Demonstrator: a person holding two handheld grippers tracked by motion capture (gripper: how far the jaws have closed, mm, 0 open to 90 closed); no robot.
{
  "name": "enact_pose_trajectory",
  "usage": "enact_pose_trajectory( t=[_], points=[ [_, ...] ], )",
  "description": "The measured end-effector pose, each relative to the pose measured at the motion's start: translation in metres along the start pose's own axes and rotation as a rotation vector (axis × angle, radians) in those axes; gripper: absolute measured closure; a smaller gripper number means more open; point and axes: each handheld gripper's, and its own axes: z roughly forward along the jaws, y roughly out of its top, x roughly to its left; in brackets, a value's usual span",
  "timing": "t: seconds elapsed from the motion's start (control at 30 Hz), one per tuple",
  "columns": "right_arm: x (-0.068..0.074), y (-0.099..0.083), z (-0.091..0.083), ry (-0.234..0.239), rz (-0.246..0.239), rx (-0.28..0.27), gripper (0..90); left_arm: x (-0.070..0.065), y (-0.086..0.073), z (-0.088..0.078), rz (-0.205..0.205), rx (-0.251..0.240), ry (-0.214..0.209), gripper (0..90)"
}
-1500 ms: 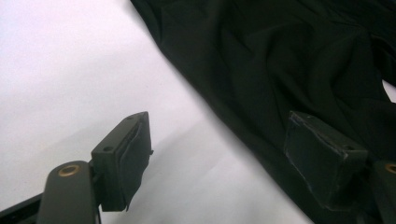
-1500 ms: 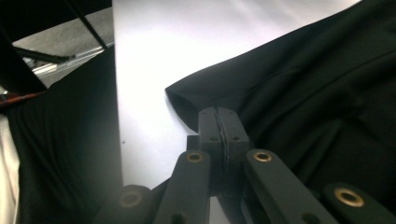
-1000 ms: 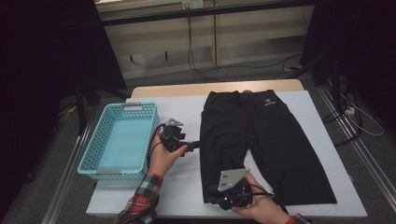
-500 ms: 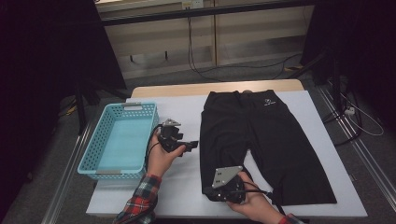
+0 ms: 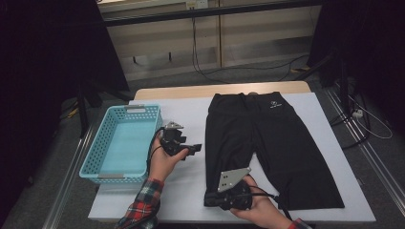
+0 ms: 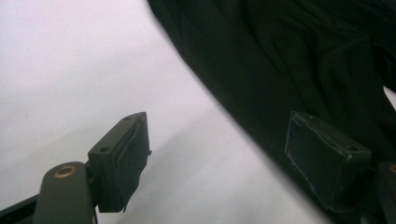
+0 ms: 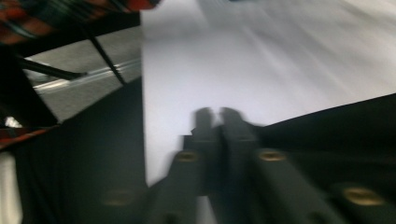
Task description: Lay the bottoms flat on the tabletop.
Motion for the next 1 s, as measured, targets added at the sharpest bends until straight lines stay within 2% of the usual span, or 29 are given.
enact_pose_trajectory(
  t=[0.07, 0.17, 0.27, 0.4, 0.47, 0.53, 0.63, 0.73, 0.9, 1.0],
  points=[
    [-0.001, -0.001, -0.001, -0.027, -0.002, 0.027, 64.5, -0.001, 0.0, 0.0, -0.001, -0.003, -0.002, 21.8],
    [-0.007, -0.002, -0.013, -0.068, 0.023, 0.007, 60.4, -0.001, 0.0, -0.001, 0.007, 0.005, -0.004, 21.7],
    [-0.018, -0.006, -0.03, -0.13, 0.047, -0.003, 59.9, -0.001, 0.0, 0.0, 0.004, 0.002, -0.003, 21.5],
    [-0.037, -0.02, -0.053, -0.248, 0.098, 0.021, 60.6, -0.002, 0.001, 0.001, 0.009, 0.005, -0.005, 20.7],
    [-0.045, -0.026, -0.061, -0.271, 0.135, 0.017, 61.5, -0.003, 0.002, 0.002, 0.013, 0.002, -0.006, 20.5],
    [-0.051, -0.031, -0.067, -0.318, 0.14, 0.035, 61.5, -0.003, 0.002, 0.002, 0.017, 0.006, -0.007, 20.2],
    [-0.056, -0.035, -0.072, -0.339, 0.151, 0.045, 63.3, -0.004, 0.004, 0.004, 0.02, 0.006, -0.011, 20.0],
    [-0.057, -0.04, -0.074, -0.38, 0.145, 0.079, 64.2, -0.005, 0.005, 0.007, 0.023, 0.012, -0.013, 20.0],
    [-0.056, -0.042, -0.08, -0.375, 0.166, 0.063, 64.7, -0.007, 0.008, 0.011, 0.024, 0.006, -0.015, 20.0],
    [-0.053, -0.045, -0.075, -0.358, 0.166, 0.077, 65.3, -0.009, 0.009, 0.014, 0.032, 0.016, -0.023, 20.0]
  ],
)
